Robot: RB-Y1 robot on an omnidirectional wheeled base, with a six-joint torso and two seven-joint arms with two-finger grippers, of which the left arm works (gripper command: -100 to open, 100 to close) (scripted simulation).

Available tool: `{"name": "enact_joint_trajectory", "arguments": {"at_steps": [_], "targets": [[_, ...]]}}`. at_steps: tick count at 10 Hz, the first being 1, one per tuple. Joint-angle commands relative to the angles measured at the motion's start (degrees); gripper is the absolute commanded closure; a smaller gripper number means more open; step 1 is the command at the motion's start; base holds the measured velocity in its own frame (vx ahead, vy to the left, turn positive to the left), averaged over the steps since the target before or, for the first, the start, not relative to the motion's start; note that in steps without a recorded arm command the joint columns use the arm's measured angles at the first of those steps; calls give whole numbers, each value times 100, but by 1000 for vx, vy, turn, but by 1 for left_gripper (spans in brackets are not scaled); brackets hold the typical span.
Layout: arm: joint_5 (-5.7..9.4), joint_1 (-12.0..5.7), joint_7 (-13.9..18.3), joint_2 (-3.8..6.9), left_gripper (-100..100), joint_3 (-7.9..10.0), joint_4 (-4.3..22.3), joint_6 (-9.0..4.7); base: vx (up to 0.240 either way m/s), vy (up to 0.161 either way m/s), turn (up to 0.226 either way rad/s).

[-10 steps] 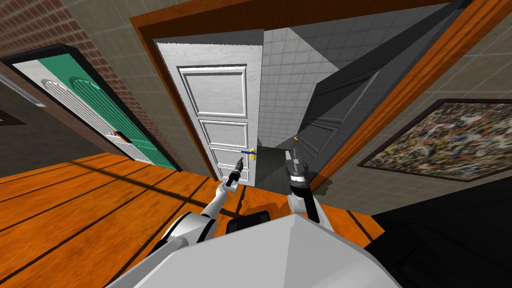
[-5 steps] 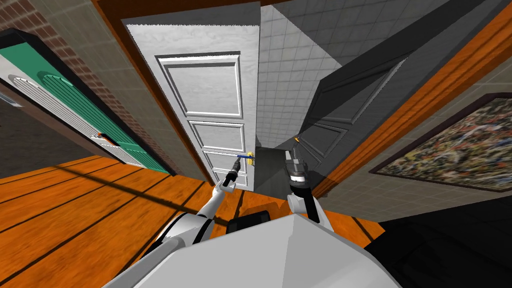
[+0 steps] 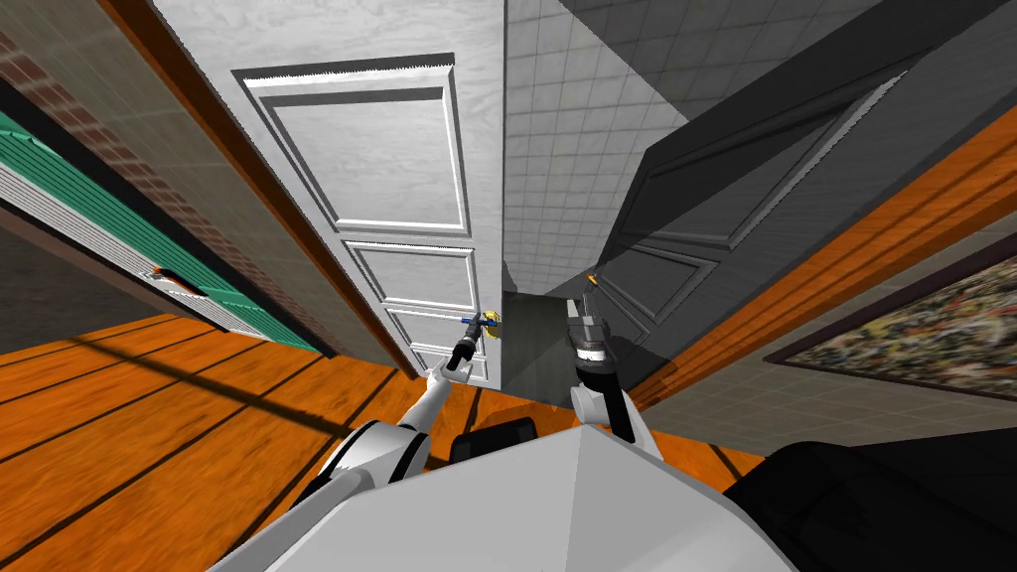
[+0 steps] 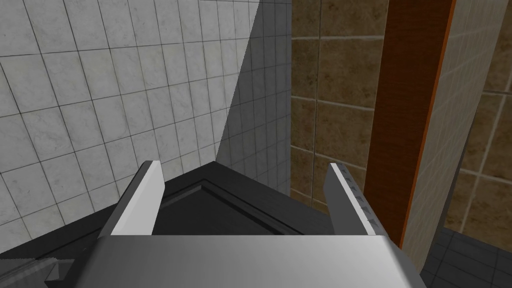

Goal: Push the door open

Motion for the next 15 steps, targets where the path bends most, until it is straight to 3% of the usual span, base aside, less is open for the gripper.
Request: {"name": "enact_joint_trajectory", "arguments": {"at_steps": [1, 6, 7, 15], "targets": [[-1, 4, 7, 13, 100, -2, -6, 9, -12, 2, 5], [-1, 4, 7, 13, 100, -2, -6, 9, -16, 7, -2], [26, 19, -21, 100, 100, 74, 1, 16, 91, -60, 20], [187, 55, -212, 442, 100, 553, -5, 25, 159, -146, 55]]}}
